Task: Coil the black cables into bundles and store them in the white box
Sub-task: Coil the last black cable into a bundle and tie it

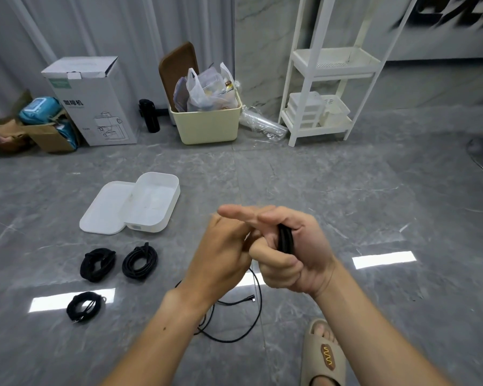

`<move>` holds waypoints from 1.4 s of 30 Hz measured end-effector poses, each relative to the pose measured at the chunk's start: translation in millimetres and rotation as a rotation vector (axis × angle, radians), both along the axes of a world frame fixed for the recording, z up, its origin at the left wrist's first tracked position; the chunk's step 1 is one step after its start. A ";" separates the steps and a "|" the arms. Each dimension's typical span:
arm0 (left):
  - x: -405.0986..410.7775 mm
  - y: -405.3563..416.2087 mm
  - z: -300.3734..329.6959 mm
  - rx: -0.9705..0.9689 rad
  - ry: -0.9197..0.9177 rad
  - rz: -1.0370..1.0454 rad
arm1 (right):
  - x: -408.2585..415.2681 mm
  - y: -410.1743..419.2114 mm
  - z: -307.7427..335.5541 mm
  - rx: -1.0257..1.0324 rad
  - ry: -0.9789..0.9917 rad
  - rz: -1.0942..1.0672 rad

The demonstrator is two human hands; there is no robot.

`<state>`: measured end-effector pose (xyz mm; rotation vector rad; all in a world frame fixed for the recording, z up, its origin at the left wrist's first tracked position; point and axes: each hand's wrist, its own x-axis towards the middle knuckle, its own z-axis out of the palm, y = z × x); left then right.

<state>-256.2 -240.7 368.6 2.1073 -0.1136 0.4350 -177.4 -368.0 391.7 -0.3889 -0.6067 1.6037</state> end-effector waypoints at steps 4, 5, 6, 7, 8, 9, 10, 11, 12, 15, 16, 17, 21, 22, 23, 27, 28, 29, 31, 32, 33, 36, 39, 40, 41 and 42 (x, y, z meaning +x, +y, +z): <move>-4.4 -11.9 7.3 -0.183 0.012 0.113 | -0.9 1.3 0.1 0.017 0.061 -0.019; -4.3 -14.8 8.4 -0.236 0.000 0.149 | -1.0 2.4 0.2 0.019 0.067 -0.029; -3.8 -16.7 9.3 -0.271 -0.026 0.185 | -1.2 3.3 0.6 0.019 0.073 -0.035; -2.6 -17.6 10.0 -0.274 -0.062 0.221 | -1.4 4.0 1.0 0.018 0.083 -0.034; -1.7 -17.8 9.8 -0.254 -0.085 0.247 | -1.7 4.5 1.0 0.015 0.097 -0.030; -0.8 -17.5 9.2 -0.251 -0.091 0.260 | -2.1 4.7 0.6 0.010 0.108 -0.026; -0.4 -16.9 9.1 -0.262 -0.085 0.259 | -2.5 4.8 0.0 0.002 0.116 -0.023; -0.2 -16.0 8.8 -0.277 -0.076 0.251 | -2.8 5.0 -0.6 -0.006 0.122 -0.025; -0.4 -15.2 8.6 -0.294 -0.059 0.243 | -2.9 5.4 -1.0 -0.013 0.130 -0.030; 0.0 -15.6 7.7 -0.410 0.026 0.219 | -2.4 5.9 -0.4 -0.033 0.151 -0.053; -0.5 -17.1 8.2 -0.451 0.059 0.208 | -2.2 5.6 0.1 -0.041 0.157 -0.061; -0.4 -17.5 7.7 -0.489 0.093 0.195 | -2.1 5.4 0.6 -0.049 0.164 -0.066; 2.9 -14.2 6.9 -0.615 0.309 0.147 | -4.4 5.3 2.0 -0.084 0.202 -0.075; 4.0 -14.6 7.1 -0.633 0.354 0.123 | -5.2 5.4 2.5 -0.089 0.208 -0.074; 4.6 -15.4 7.4 -0.647 0.382 0.127 | -5.8 5.7 3.1 -0.090 0.216 -0.073; 5.3 -14.6 9.4 -0.769 0.439 0.243 | -5.2 5.8 6.0 -0.085 0.259 -0.094; 5.5 -12.9 9.0 -0.859 0.450 0.236 | -5.0 5.5 6.4 -0.085 0.264 -0.106; 5.7 -10.5 8.9 -0.984 0.450 0.223 | -4.9 5.2 6.6 -0.084 0.270 -0.117; 5.9 -5.9 8.7 -1.241 0.408 0.216 | -4.6 4.9 6.3 -0.082 0.281 -0.138; 6.5 -3.9 7.5 -1.324 0.384 0.223 | -4.8 4.9 6.0 -0.080 0.279 -0.147; 7.3 -3.3 6.7 -1.369 0.365 0.224 | -5.0 5.0 5.8 -0.077 0.273 -0.157; 8.8 -3.1 4.7 -1.373 0.354 0.279 | -4.9 4.1 7.0 -0.058 0.261 -0.195; 8.6 -2.1 1.8 -1.076 0.373 0.349 | -2.1 0.6 9.4 -0.026 0.259 -0.241; 8.5 -2.5 -0.1 -0.895 0.346 0.362 | -1.0 -1.0 10.4 -0.015 0.259 -0.252; 7.8 -3.5 -1.5 -0.701 0.299 0.360 | 0.0 -2.4 11.2 -0.006 0.261 -0.260; 7.6 -4.9 -4.0 -0.509 0.253 0.337 | 0.9 -3.8 11.9 0.004 0.266 -0.266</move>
